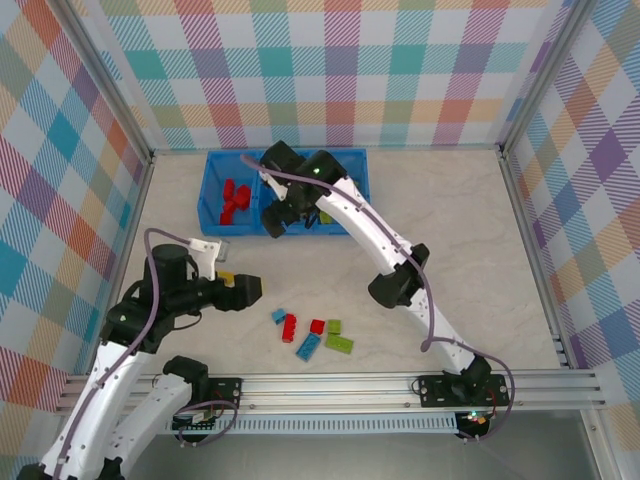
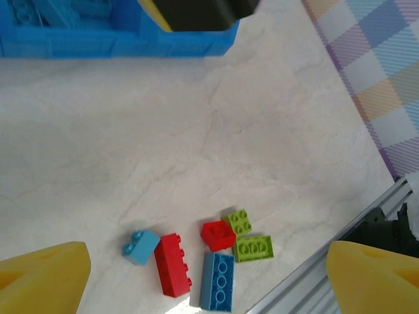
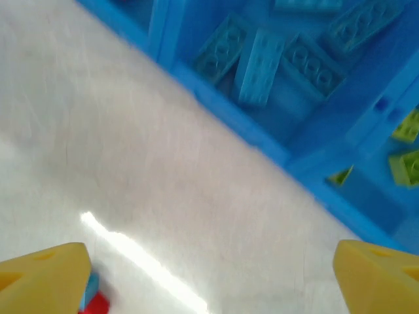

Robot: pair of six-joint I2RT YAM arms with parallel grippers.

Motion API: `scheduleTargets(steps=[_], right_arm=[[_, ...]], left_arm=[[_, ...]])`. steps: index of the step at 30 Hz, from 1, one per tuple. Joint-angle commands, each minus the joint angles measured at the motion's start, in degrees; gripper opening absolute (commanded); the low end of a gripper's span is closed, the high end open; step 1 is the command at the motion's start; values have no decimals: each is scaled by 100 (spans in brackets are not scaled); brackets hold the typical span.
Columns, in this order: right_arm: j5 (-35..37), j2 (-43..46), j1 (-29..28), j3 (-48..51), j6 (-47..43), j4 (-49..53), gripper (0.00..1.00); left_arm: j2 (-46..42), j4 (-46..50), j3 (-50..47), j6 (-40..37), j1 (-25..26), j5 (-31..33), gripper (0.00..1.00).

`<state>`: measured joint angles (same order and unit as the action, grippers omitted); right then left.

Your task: Sort the legos into containers by color

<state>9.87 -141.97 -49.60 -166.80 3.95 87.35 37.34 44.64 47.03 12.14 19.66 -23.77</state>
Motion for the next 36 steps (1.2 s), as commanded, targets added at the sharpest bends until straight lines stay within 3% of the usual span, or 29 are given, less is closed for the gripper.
scheduleTargets(steps=[1, 7, 9, 12, 17, 21, 24, 29, 32, 36], right_arm=[[-135, 1093, 43, 1108, -535, 328, 100], [-652, 3674, 39, 5020, -892, -951, 100], [-869, 4454, 47, 6024, -740, -1475, 100], [-983, 5180, 47, 6968, -399, -1961, 100], [-1197, 5944, 47, 7984, -30, -2336, 100], [-1093, 6567, 47, 8594, 70, -2635, 100], [-1015, 6883, 56, 8868, 31, -2807, 100], [-916, 7040, 56, 9030, 9, -2801, 100], [-909, 7078, 56, 9112, -8, -2797, 100], [-894, 7121, 56, 9112, 16, -2754, 100]], left_arm=[[219, 202, -94, 412, 504, 704, 93], [897, -99, -351, 247, 1477, 1475, 91], [1285, -103, -292, -215, 1892, 1714, 91], [1777, -353, -200, -605, 2081, 1881, 90], [2783, -473, 90, -1677, 2313, 1985, 83], [3642, 429, 491, -3075, 2562, 2882, 83], [3891, 519, 403, -3745, 2559, 2917, 84], [3986, 201, 189, -3915, 2438, 2413, 83], [4211, 79, 167, -3939, 2414, 2190, 77], [4536, 1, 149, -3883, 2389, 2433, 70]])
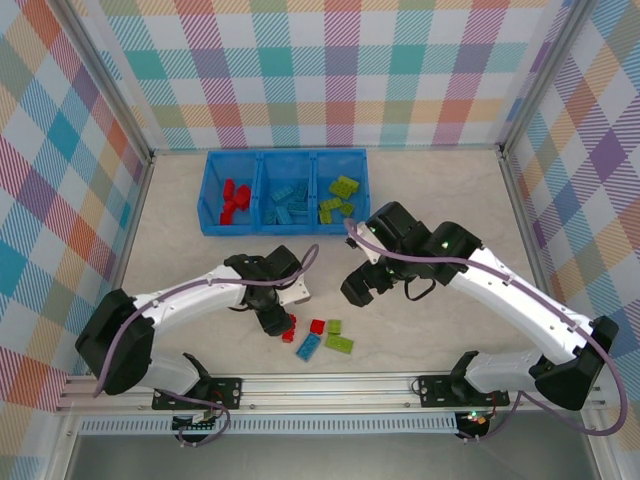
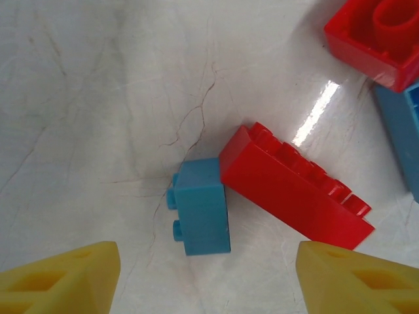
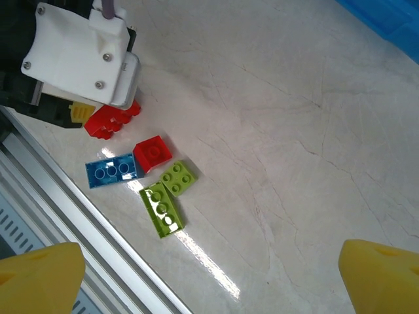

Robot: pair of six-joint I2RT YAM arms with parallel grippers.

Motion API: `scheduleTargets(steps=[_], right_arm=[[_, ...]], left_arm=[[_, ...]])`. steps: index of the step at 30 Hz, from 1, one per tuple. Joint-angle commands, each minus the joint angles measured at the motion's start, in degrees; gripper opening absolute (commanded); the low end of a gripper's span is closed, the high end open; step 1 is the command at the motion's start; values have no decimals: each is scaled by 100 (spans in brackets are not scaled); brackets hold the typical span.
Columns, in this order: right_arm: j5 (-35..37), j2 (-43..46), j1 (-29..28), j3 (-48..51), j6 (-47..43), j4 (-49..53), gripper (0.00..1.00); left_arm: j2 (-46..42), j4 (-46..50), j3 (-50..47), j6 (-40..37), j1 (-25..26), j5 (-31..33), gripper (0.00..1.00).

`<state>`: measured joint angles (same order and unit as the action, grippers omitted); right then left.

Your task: Sort the legos into containers by color

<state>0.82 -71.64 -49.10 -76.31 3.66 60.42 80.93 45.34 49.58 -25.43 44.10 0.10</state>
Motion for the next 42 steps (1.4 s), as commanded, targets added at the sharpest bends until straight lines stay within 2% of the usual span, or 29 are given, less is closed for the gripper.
scheduleTargets(steps=[1, 4, 11, 16, 19, 23, 28, 33, 36, 38, 40, 42], right_arm=[[-10, 105, 6, 77, 62, -70, 100], [-20, 167, 6, 146, 112, -135, 100], [-255, 158, 6, 236, 145, -23, 100], [-750, 168, 6, 444, 183, 116, 100], [-908, 243, 6, 578, 264, 91, 100], [-716, 444, 6, 630, 376, -74, 100], [-535, 667, 13, 608, 389, -370, 100], [-419, 653, 10, 574, 434, -522, 100], [-416, 651, 14, 601, 549, -573, 100], [-126, 692, 20, 743, 770, -681, 100], [531, 686, 129, 921, 1472, -751, 100], [805, 748, 334, 1334, 2226, -813, 100]], left_arm=[[231, -90, -122, -112, -74, 122, 68], [275, -244, -165, -76, -137, 123, 60], [415, -357, -221, -102, -168, 147, 23], [340, -465, -212, 16, -169, -9, 20], [151, -543, -223, 109, -197, 139, 16], [-478, -681, -122, 433, -349, 378, 15], [-1038, -1021, 281, 872, -967, 544, 14], [-247, -1124, 1449, 1450, -1532, 783, 11], [524, -869, 2346, 1508, -1632, 586, 12], [736, -996, 2548, 1693, -1632, 317, 18], [722, -1288, 2474, 1927, -1632, 17, 32], [577, -1541, 2265, 2149, -1627, -137, 42]])
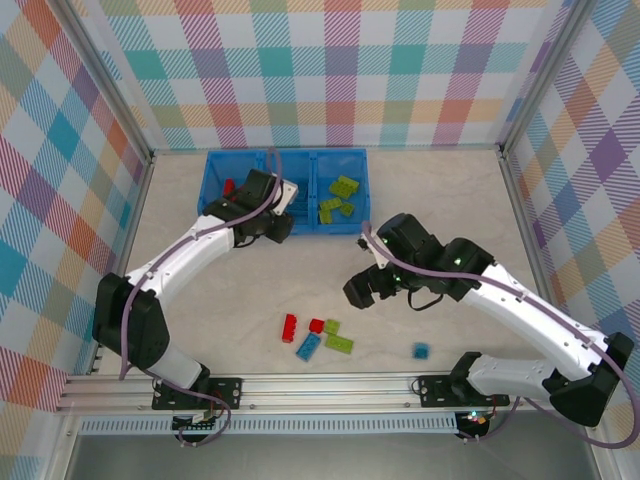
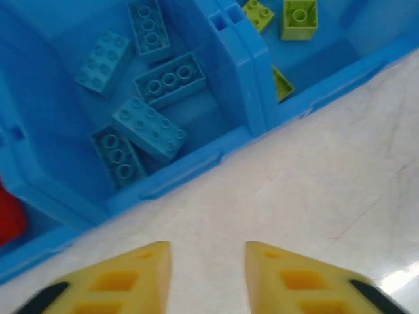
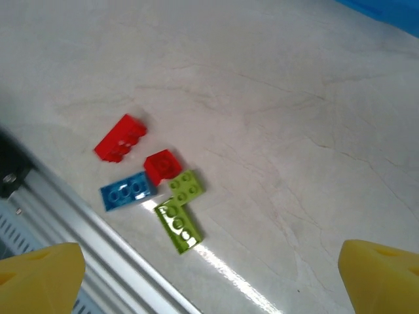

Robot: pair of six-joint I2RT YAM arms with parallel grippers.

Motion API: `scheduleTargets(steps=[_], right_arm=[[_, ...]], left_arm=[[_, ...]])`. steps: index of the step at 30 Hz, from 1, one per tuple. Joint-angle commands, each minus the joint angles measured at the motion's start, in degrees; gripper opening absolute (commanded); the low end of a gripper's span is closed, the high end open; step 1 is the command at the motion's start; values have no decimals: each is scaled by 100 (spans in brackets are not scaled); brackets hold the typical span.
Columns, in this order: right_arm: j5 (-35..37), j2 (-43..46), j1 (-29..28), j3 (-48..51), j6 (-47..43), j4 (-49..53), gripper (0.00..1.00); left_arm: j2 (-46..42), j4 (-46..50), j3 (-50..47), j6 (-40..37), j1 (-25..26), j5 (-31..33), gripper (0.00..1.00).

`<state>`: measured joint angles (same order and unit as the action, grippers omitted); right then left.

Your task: Sort the legos into containers by color

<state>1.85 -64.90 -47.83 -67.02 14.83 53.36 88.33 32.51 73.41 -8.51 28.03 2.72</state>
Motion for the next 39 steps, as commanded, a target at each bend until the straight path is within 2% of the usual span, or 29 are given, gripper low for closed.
scheduleTargets(steps=[1, 3, 6, 11, 15, 18, 23, 27, 31, 33, 36, 39], right_arm=[[967, 132, 253, 604, 1426, -55, 100], [1282, 338, 571, 1031, 2188, 199, 100], [1186, 784, 1287, 1631, 3004, 504, 100], [903, 1137, 2576, 2076, 3604, 920, 100], [1227, 475, 3594, 1823, 4335, 1621, 100], [1229, 56, 4803, 1729, 4529, 1945, 100], [347, 320, 7010, 2240, 4065, 1321, 100], [463, 487, 8235, 2440, 3800, 1315, 100], [155, 156, 9661, 2770, 3338, 1114, 100], [46, -69, 10002, 2834, 3215, 902, 100], [571, -143, 10038, 2940, 3335, 365, 100], [450, -281, 10062, 3128, 3313, -16, 100]], left_arm=[[-245, -318, -217, 517, -17, -427, 47], [-570, -498, -538, 610, -4, -447, 64], [-1052, -691, -967, 706, 5, -505, 82], [-1591, -781, -1419, 702, 36, -580, 96], [-1692, -803, -1591, 693, 53, -732, 99], [-1757, -858, -1713, 693, 79, -820, 100], [-1902, -894, -1889, 689, 97, -918, 100], [-2003, -878, -1978, 677, 102, -927, 100], [-2065, -872, -1978, 668, 97, -950, 100], [-2075, -901, -1971, 684, 102, -963, 100], [-2066, -905, -1949, 709, 97, -1032, 100], [-2095, -861, -1946, 703, 105, -1051, 100]])
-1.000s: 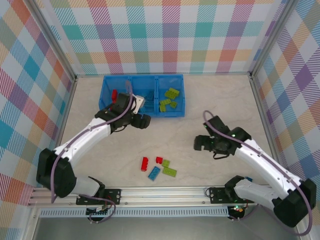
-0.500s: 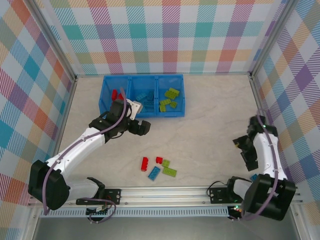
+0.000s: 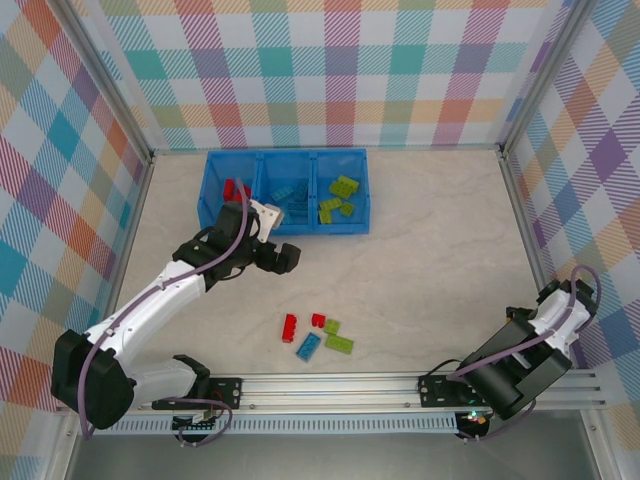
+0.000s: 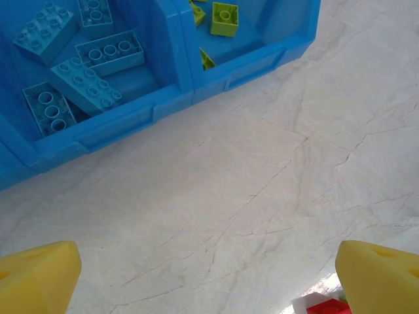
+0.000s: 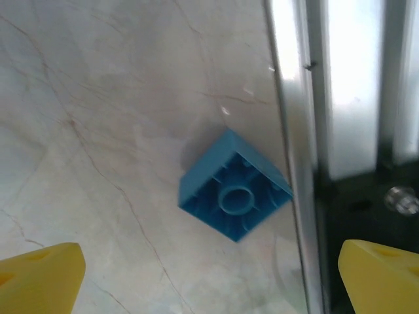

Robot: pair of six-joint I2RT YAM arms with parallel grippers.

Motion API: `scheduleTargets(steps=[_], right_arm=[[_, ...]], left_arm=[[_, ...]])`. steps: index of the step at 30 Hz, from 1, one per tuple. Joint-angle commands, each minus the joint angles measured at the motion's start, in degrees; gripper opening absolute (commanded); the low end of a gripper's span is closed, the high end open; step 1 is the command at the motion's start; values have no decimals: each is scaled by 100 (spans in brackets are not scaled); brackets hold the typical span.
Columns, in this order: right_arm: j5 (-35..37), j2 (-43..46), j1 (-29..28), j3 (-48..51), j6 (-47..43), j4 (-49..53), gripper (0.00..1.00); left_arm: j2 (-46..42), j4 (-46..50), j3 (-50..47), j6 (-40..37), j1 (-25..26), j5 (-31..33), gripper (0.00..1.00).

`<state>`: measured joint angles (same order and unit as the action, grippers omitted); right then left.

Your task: Sort the legos into containers by color

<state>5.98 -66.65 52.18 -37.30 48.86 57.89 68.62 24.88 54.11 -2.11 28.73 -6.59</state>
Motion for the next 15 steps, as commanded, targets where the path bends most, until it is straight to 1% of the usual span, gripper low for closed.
scheduleTargets(steps=[1, 2, 4, 6, 8, 10, 12, 15], right_arm=[[111, -135, 63, 180, -66, -492, 100], [267, -138, 91, 178, -32, -515, 100], [268, -104, 324, 286, -17, -790, 99], [181, -105, 427, 486, 27, -1256, 91], [-112, -201, 459, 625, 89, -1546, 80], [-373, -189, 462, 768, 145, -1744, 75], [-456, -89, 460, 961, 142, -1993, 70], [-387, 37, 460, 1050, 91, -2094, 59]], left_arm=[[-159, -78, -25, 64, 36, -97, 100], [-185, -78, -48, 57, 34, -69, 100], [-232, -80, -88, 47, 36, -43, 100], [-239, -72, -110, 44, 36, -57, 100], [-235, -40, -99, 24, 36, -59, 100], [-248, -11, -83, 9, 34, -27, 100], [-269, -32, -102, 6, 35, 12, 100], [-279, -27, -108, 0, 36, 28, 100]])
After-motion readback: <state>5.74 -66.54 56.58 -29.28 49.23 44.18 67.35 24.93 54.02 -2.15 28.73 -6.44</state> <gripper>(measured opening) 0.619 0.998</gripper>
